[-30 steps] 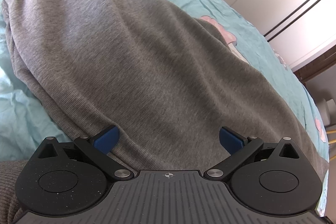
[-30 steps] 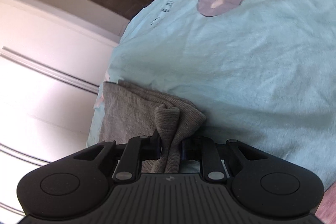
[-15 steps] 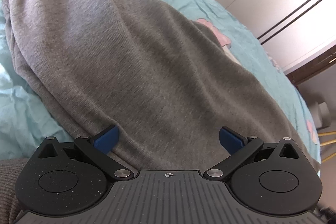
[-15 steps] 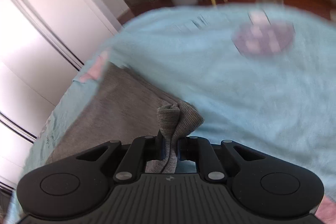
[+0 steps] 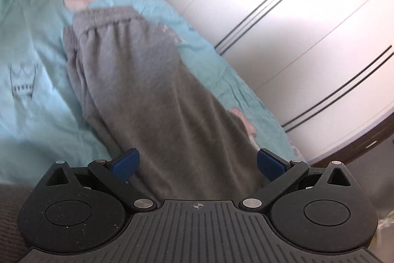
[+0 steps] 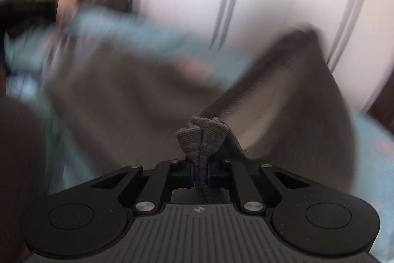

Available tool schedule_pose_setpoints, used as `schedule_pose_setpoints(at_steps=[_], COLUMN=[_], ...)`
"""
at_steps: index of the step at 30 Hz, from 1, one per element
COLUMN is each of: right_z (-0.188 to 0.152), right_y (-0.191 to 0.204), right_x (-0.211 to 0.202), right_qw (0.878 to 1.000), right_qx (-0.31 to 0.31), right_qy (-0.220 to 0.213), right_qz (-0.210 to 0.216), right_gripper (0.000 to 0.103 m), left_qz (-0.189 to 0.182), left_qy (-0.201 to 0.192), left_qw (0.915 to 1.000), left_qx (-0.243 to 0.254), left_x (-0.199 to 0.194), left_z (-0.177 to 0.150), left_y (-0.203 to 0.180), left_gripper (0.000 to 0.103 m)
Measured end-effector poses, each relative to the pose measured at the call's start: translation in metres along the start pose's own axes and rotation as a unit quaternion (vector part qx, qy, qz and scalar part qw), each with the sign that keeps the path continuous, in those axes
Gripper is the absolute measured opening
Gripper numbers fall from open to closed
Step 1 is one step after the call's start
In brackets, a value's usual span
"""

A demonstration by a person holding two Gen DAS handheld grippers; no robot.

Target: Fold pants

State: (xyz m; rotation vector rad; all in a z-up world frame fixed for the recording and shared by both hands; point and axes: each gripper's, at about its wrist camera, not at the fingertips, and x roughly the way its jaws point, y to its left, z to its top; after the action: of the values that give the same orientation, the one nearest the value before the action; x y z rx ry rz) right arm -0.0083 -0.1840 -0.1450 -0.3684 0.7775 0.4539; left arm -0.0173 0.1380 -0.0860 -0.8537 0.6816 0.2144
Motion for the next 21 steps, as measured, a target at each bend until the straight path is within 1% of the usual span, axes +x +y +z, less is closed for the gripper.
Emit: schedule_pose_setpoints(at_steps=[1, 2, 3, 5, 6, 7, 9, 10, 11, 12, 13, 14, 15, 16, 17, 18, 19, 20, 21], right_z=[-0.011, -0.016, -0.013, -0.005, -0.002, 0.001, 0.004, 0.003, 0.002, 0.007, 0.005, 0.0, -0.003, -0.006, -0.011, -0.02, -0.031, -0.045, -0.059], right_y=[0.012, 0.022, 0.026, 0.013, 0.01, 0.002, -0.001, 0.0, 0.006, 0.012, 0.01, 0.01, 0.004, -0.007, -0.024, -0.043, -0.063, -0.082, -0.098], right_x=[0.018, 0.019, 0.016, 0.006, -0.001, -0.006, -0.017, -0.019, -0.017, -0.008, 0.003, 0.003, -0.006, -0.016, -0.027, -0.04, -0.052, -0.063, -0.072], right_qw=[1.0, 0.999, 0.999, 1.0, 0.999, 0.998, 0.994, 0.992, 0.992, 0.993, 0.994, 0.993, 0.99, 0.983, 0.968, 0.947, 0.921, 0.888, 0.854], right_qx=[-0.005, -0.022, -0.03, 0.021, 0.047, 0.067, 0.099, 0.111, 0.115, 0.112, 0.11, 0.117, 0.135, 0.176, 0.237, 0.305, 0.37, 0.442, 0.502], right_qy=[0.025, 0.008, 0.01, 0.011, 0.004, -0.007, -0.039, -0.051, -0.05, -0.026, 0.009, 0.015, -0.002, -0.012, -0.027, -0.051, -0.078, -0.102, -0.113], right_qz=[-0.003, -0.029, -0.037, -0.021, -0.015, -0.015, -0.026, -0.029, -0.024, -0.008, 0.014, 0.027, 0.038, 0.061, 0.081, 0.09, 0.09, 0.081, 0.072], right_gripper=[0.01, 0.01, 0.01, 0.01, 0.01, 0.01, 0.01, 0.013, 0.02, 0.035, 0.038, 0.041, 0.042, 0.051, 0.067, 0.081, 0.088, 0.094, 0.095], left_qz=[0.001, 0.004, 0.005, 0.01, 0.015, 0.019, 0.022, 0.021, 0.018, 0.016, 0.014, 0.012, 0.009, 0.006, 0.0, -0.011, -0.026, -0.041, -0.058], left_qy=[0.005, 0.008, 0.009, 0.017, 0.026, 0.035, 0.044, 0.045, 0.044, 0.046, 0.05, 0.057, 0.063, 0.068, 0.076, 0.088, 0.107, 0.127, 0.15], left_qw=[1.0, 1.0, 0.9999, 0.9998, 0.9995, 0.9991, 0.9987, 0.9987, 0.9988, 0.9988, 0.9987, 0.9983, 0.9979, 0.9975, 0.9964, 0.9942, 0.9901, 0.9842, 0.9762], left_qx=[-0.004, -0.004, -0.001, 0.006, 0.009, 0.011, 0.011, 0.008, 0.004, 0.0, -0.003, -0.002, 0.004, 0.016, 0.037, 0.062, 0.087, 0.116, 0.146], left_x=[0.002, 0.005, 0.007, 0.019, 0.026, 0.031, 0.037, 0.039, 0.04, 0.042, 0.043, 0.045, 0.045, 0.046, 0.047, 0.048, 0.05, 0.053, 0.057], left_z=[0.0, 0.0, -0.001, -0.001, -0.002, -0.004, -0.005, -0.005, -0.004, -0.003, -0.003, -0.003, -0.004, -0.006, -0.008, -0.012, -0.019, -0.026, -0.034], left_y=[0.001, 0.002, 0.001, -0.002, -0.005, -0.005, -0.003, -0.001, 0.001, 0.003, 0.004, 0.004, 0.003, -0.001, -0.008, -0.017, -0.027, -0.039, -0.052], left_gripper=[0.103, 0.103, 0.103, 0.103, 0.103, 0.103, 0.103, 0.103, 0.103, 0.103, 0.103, 0.103, 0.103, 0.103, 0.103, 0.103, 0.103, 0.103, 0.103])
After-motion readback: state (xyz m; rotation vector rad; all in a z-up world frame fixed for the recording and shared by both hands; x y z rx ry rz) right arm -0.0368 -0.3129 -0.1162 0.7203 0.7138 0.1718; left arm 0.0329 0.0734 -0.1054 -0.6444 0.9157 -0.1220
